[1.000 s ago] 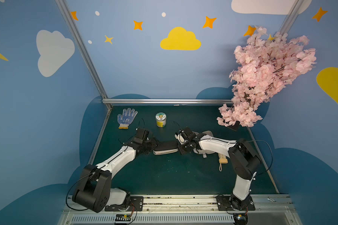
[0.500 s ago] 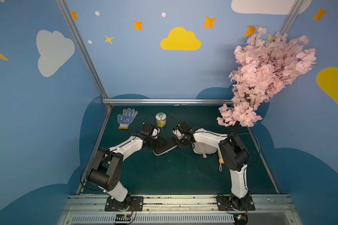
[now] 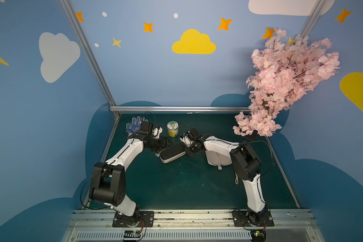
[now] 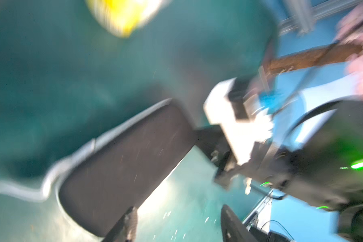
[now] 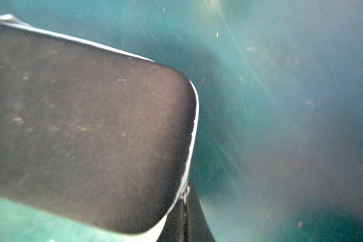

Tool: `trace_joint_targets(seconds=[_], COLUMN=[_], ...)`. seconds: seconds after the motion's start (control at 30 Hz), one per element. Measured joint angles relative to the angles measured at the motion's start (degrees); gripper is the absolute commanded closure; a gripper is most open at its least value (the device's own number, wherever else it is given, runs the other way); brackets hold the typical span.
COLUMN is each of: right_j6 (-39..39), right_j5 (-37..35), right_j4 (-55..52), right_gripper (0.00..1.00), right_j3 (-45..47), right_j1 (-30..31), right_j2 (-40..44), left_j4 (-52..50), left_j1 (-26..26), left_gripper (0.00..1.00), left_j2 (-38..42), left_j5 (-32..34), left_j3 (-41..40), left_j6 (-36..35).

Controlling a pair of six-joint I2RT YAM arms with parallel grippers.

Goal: Put umbrellas into zippered umbrella sleeves
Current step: Adjust the umbrella sleeve at the center of the board, then zip the zipper on the umbrella sleeve.

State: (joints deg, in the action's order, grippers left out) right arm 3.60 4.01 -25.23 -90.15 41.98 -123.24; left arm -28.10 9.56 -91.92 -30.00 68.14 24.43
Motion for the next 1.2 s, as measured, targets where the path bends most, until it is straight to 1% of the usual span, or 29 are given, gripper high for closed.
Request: trace_joint_targets(seconds=[0.13, 0.23, 0.3, 0.37, 0.47, 0.6, 0.77, 0.87, 1.03, 1.2], right_j6=[0.76, 0.22, -0.33, -1.03, -2.14, -3.21, -4.92, -6.75, -10.47, -14.40], right_j5=[0.28, 0.76, 1.03, 1.57, 2.34, 3.10, 4.83, 7.32, 10.40, 11.85], right_j4=[-0.28, -0.81, -1.66, -1.95, -2.10, -2.14, -1.75, -1.49, -0.76, 2.01], right_gripper=[1.00, 1.00, 1.00, 1.00, 1.00, 1.00, 1.00, 1.00, 1.00, 1.00], right_j3=[-1.49, -2.47, -2.73, -2.73, -2.78, -2.75, -1.70, 0.59, 2.73, 5.35], right_j1=[0.02, 0.02, -0.07, -0.15, -0.17, -0.37, -0.66, -0.57, -0.61, 0.15], right_j2=[-0.85, -1.40, -1.75, -2.08, -2.10, -2.10, -1.62, -0.28, 1.09, 2.38], left_j4=[-1.29, -3.74, -4.61, -5.92, -7.19, -7.61, -6.97, -7.10, -9.11, -9.09], left_j1=[1.03, 3.93, 6.67, 9.27, 13.60, 16.83, 18.23, 18.62, 20.39, 21.09], left_gripper=[0.32, 0.33, 0.32, 0.31, 0.30, 0.32, 0.39, 0.44, 0.46, 0.46], left_j2=[-6.47, -11.76, -12.70, -12.37, -14.01, -14.49, -15.45, -16.74, -18.75, -19.04], left_j5=[2.05, 6.16, 10.25, 14.71, 22.01, 29.22, 34.53, 35.78, 38.71, 40.41], left_j3=[4.61, 4.76, 4.70, 6.14, 8.02, 8.17, 7.85, 8.46, 10.12, 10.05], left_j6=[-4.33, -7.67, -10.08, -12.04, -14.93, -17.51, -18.03, -17.46, -15.80, -14.69])
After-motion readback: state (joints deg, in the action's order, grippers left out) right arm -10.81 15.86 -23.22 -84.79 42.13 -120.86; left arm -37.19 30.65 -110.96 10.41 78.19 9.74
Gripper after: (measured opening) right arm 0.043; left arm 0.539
